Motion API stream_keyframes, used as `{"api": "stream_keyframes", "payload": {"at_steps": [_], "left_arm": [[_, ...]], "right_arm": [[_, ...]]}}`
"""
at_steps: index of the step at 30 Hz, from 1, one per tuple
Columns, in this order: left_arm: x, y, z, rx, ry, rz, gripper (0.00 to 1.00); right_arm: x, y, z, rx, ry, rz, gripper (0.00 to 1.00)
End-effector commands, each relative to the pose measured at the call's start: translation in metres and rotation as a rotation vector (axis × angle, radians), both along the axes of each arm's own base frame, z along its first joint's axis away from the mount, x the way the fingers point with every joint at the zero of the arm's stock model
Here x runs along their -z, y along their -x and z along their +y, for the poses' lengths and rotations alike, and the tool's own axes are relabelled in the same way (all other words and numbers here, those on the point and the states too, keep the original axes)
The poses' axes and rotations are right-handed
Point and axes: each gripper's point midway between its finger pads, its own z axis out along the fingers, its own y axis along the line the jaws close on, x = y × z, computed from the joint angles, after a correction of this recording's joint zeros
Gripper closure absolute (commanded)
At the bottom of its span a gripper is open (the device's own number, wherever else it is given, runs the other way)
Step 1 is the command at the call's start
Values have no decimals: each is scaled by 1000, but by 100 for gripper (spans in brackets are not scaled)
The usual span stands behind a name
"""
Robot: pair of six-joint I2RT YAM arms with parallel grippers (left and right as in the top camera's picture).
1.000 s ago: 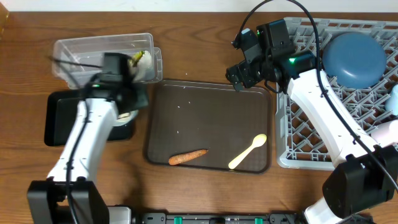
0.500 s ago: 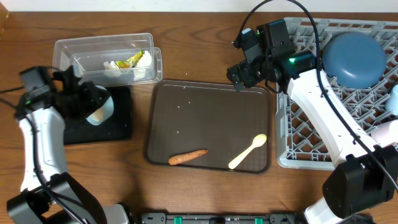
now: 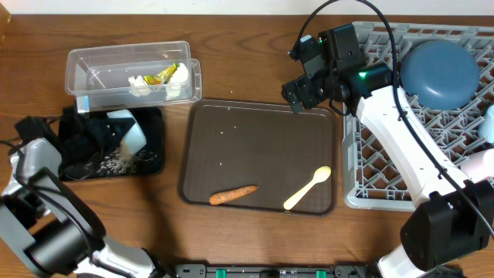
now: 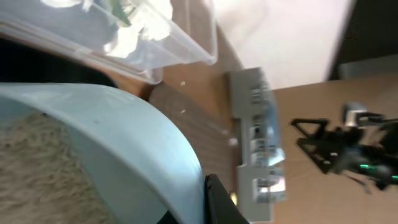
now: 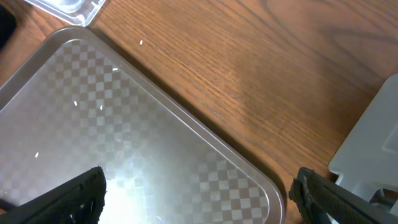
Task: Sort waste into correct bins and load items into the dishwasher rack
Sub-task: 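Tilt the bowl with the left gripper to pour rice onto the black tray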
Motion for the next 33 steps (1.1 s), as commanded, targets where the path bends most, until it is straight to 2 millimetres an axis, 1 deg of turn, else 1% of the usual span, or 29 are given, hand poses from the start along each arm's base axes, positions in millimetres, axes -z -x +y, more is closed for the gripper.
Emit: {"api": "stream_keyframes", "payload": {"at_steps": [1, 5, 11, 13, 19, 20, 24, 29, 31, 33], "left_arm": [[-20, 0, 7, -10, 157, -149, 94], [-11, 2, 17, -42, 191, -122, 94], [-10, 6, 31, -98, 251, -59, 94], [-10, 7, 36, -124, 301, -8, 94], [-10, 12, 51, -227, 563, 256, 94], [-10, 13, 53, -236, 579, 271, 94], [-10, 14, 58, -252, 588, 276, 94], [-10, 14, 58, -261, 632, 320, 94], [-10, 11, 61, -250, 570, 255, 94], [-11, 6, 67, -225, 429, 113, 94]], "right_arm": [[-2, 1, -1, 10, -3, -1, 5], [-2, 1, -1, 10, -3, -1, 5], [-2, 1, -1, 10, -3, -1, 5], [-2, 1, -1, 10, -3, -1, 5], [-2, 1, -1, 10, -3, -1, 5], [-2, 1, -1, 10, -3, -1, 5], [-2, 1, -1, 10, -3, -1, 5], [-2, 1, -1, 10, -3, -1, 5], [-2, 1, -1, 10, -3, -1, 5], [-2, 1, -1, 10, -3, -1, 5]]}}
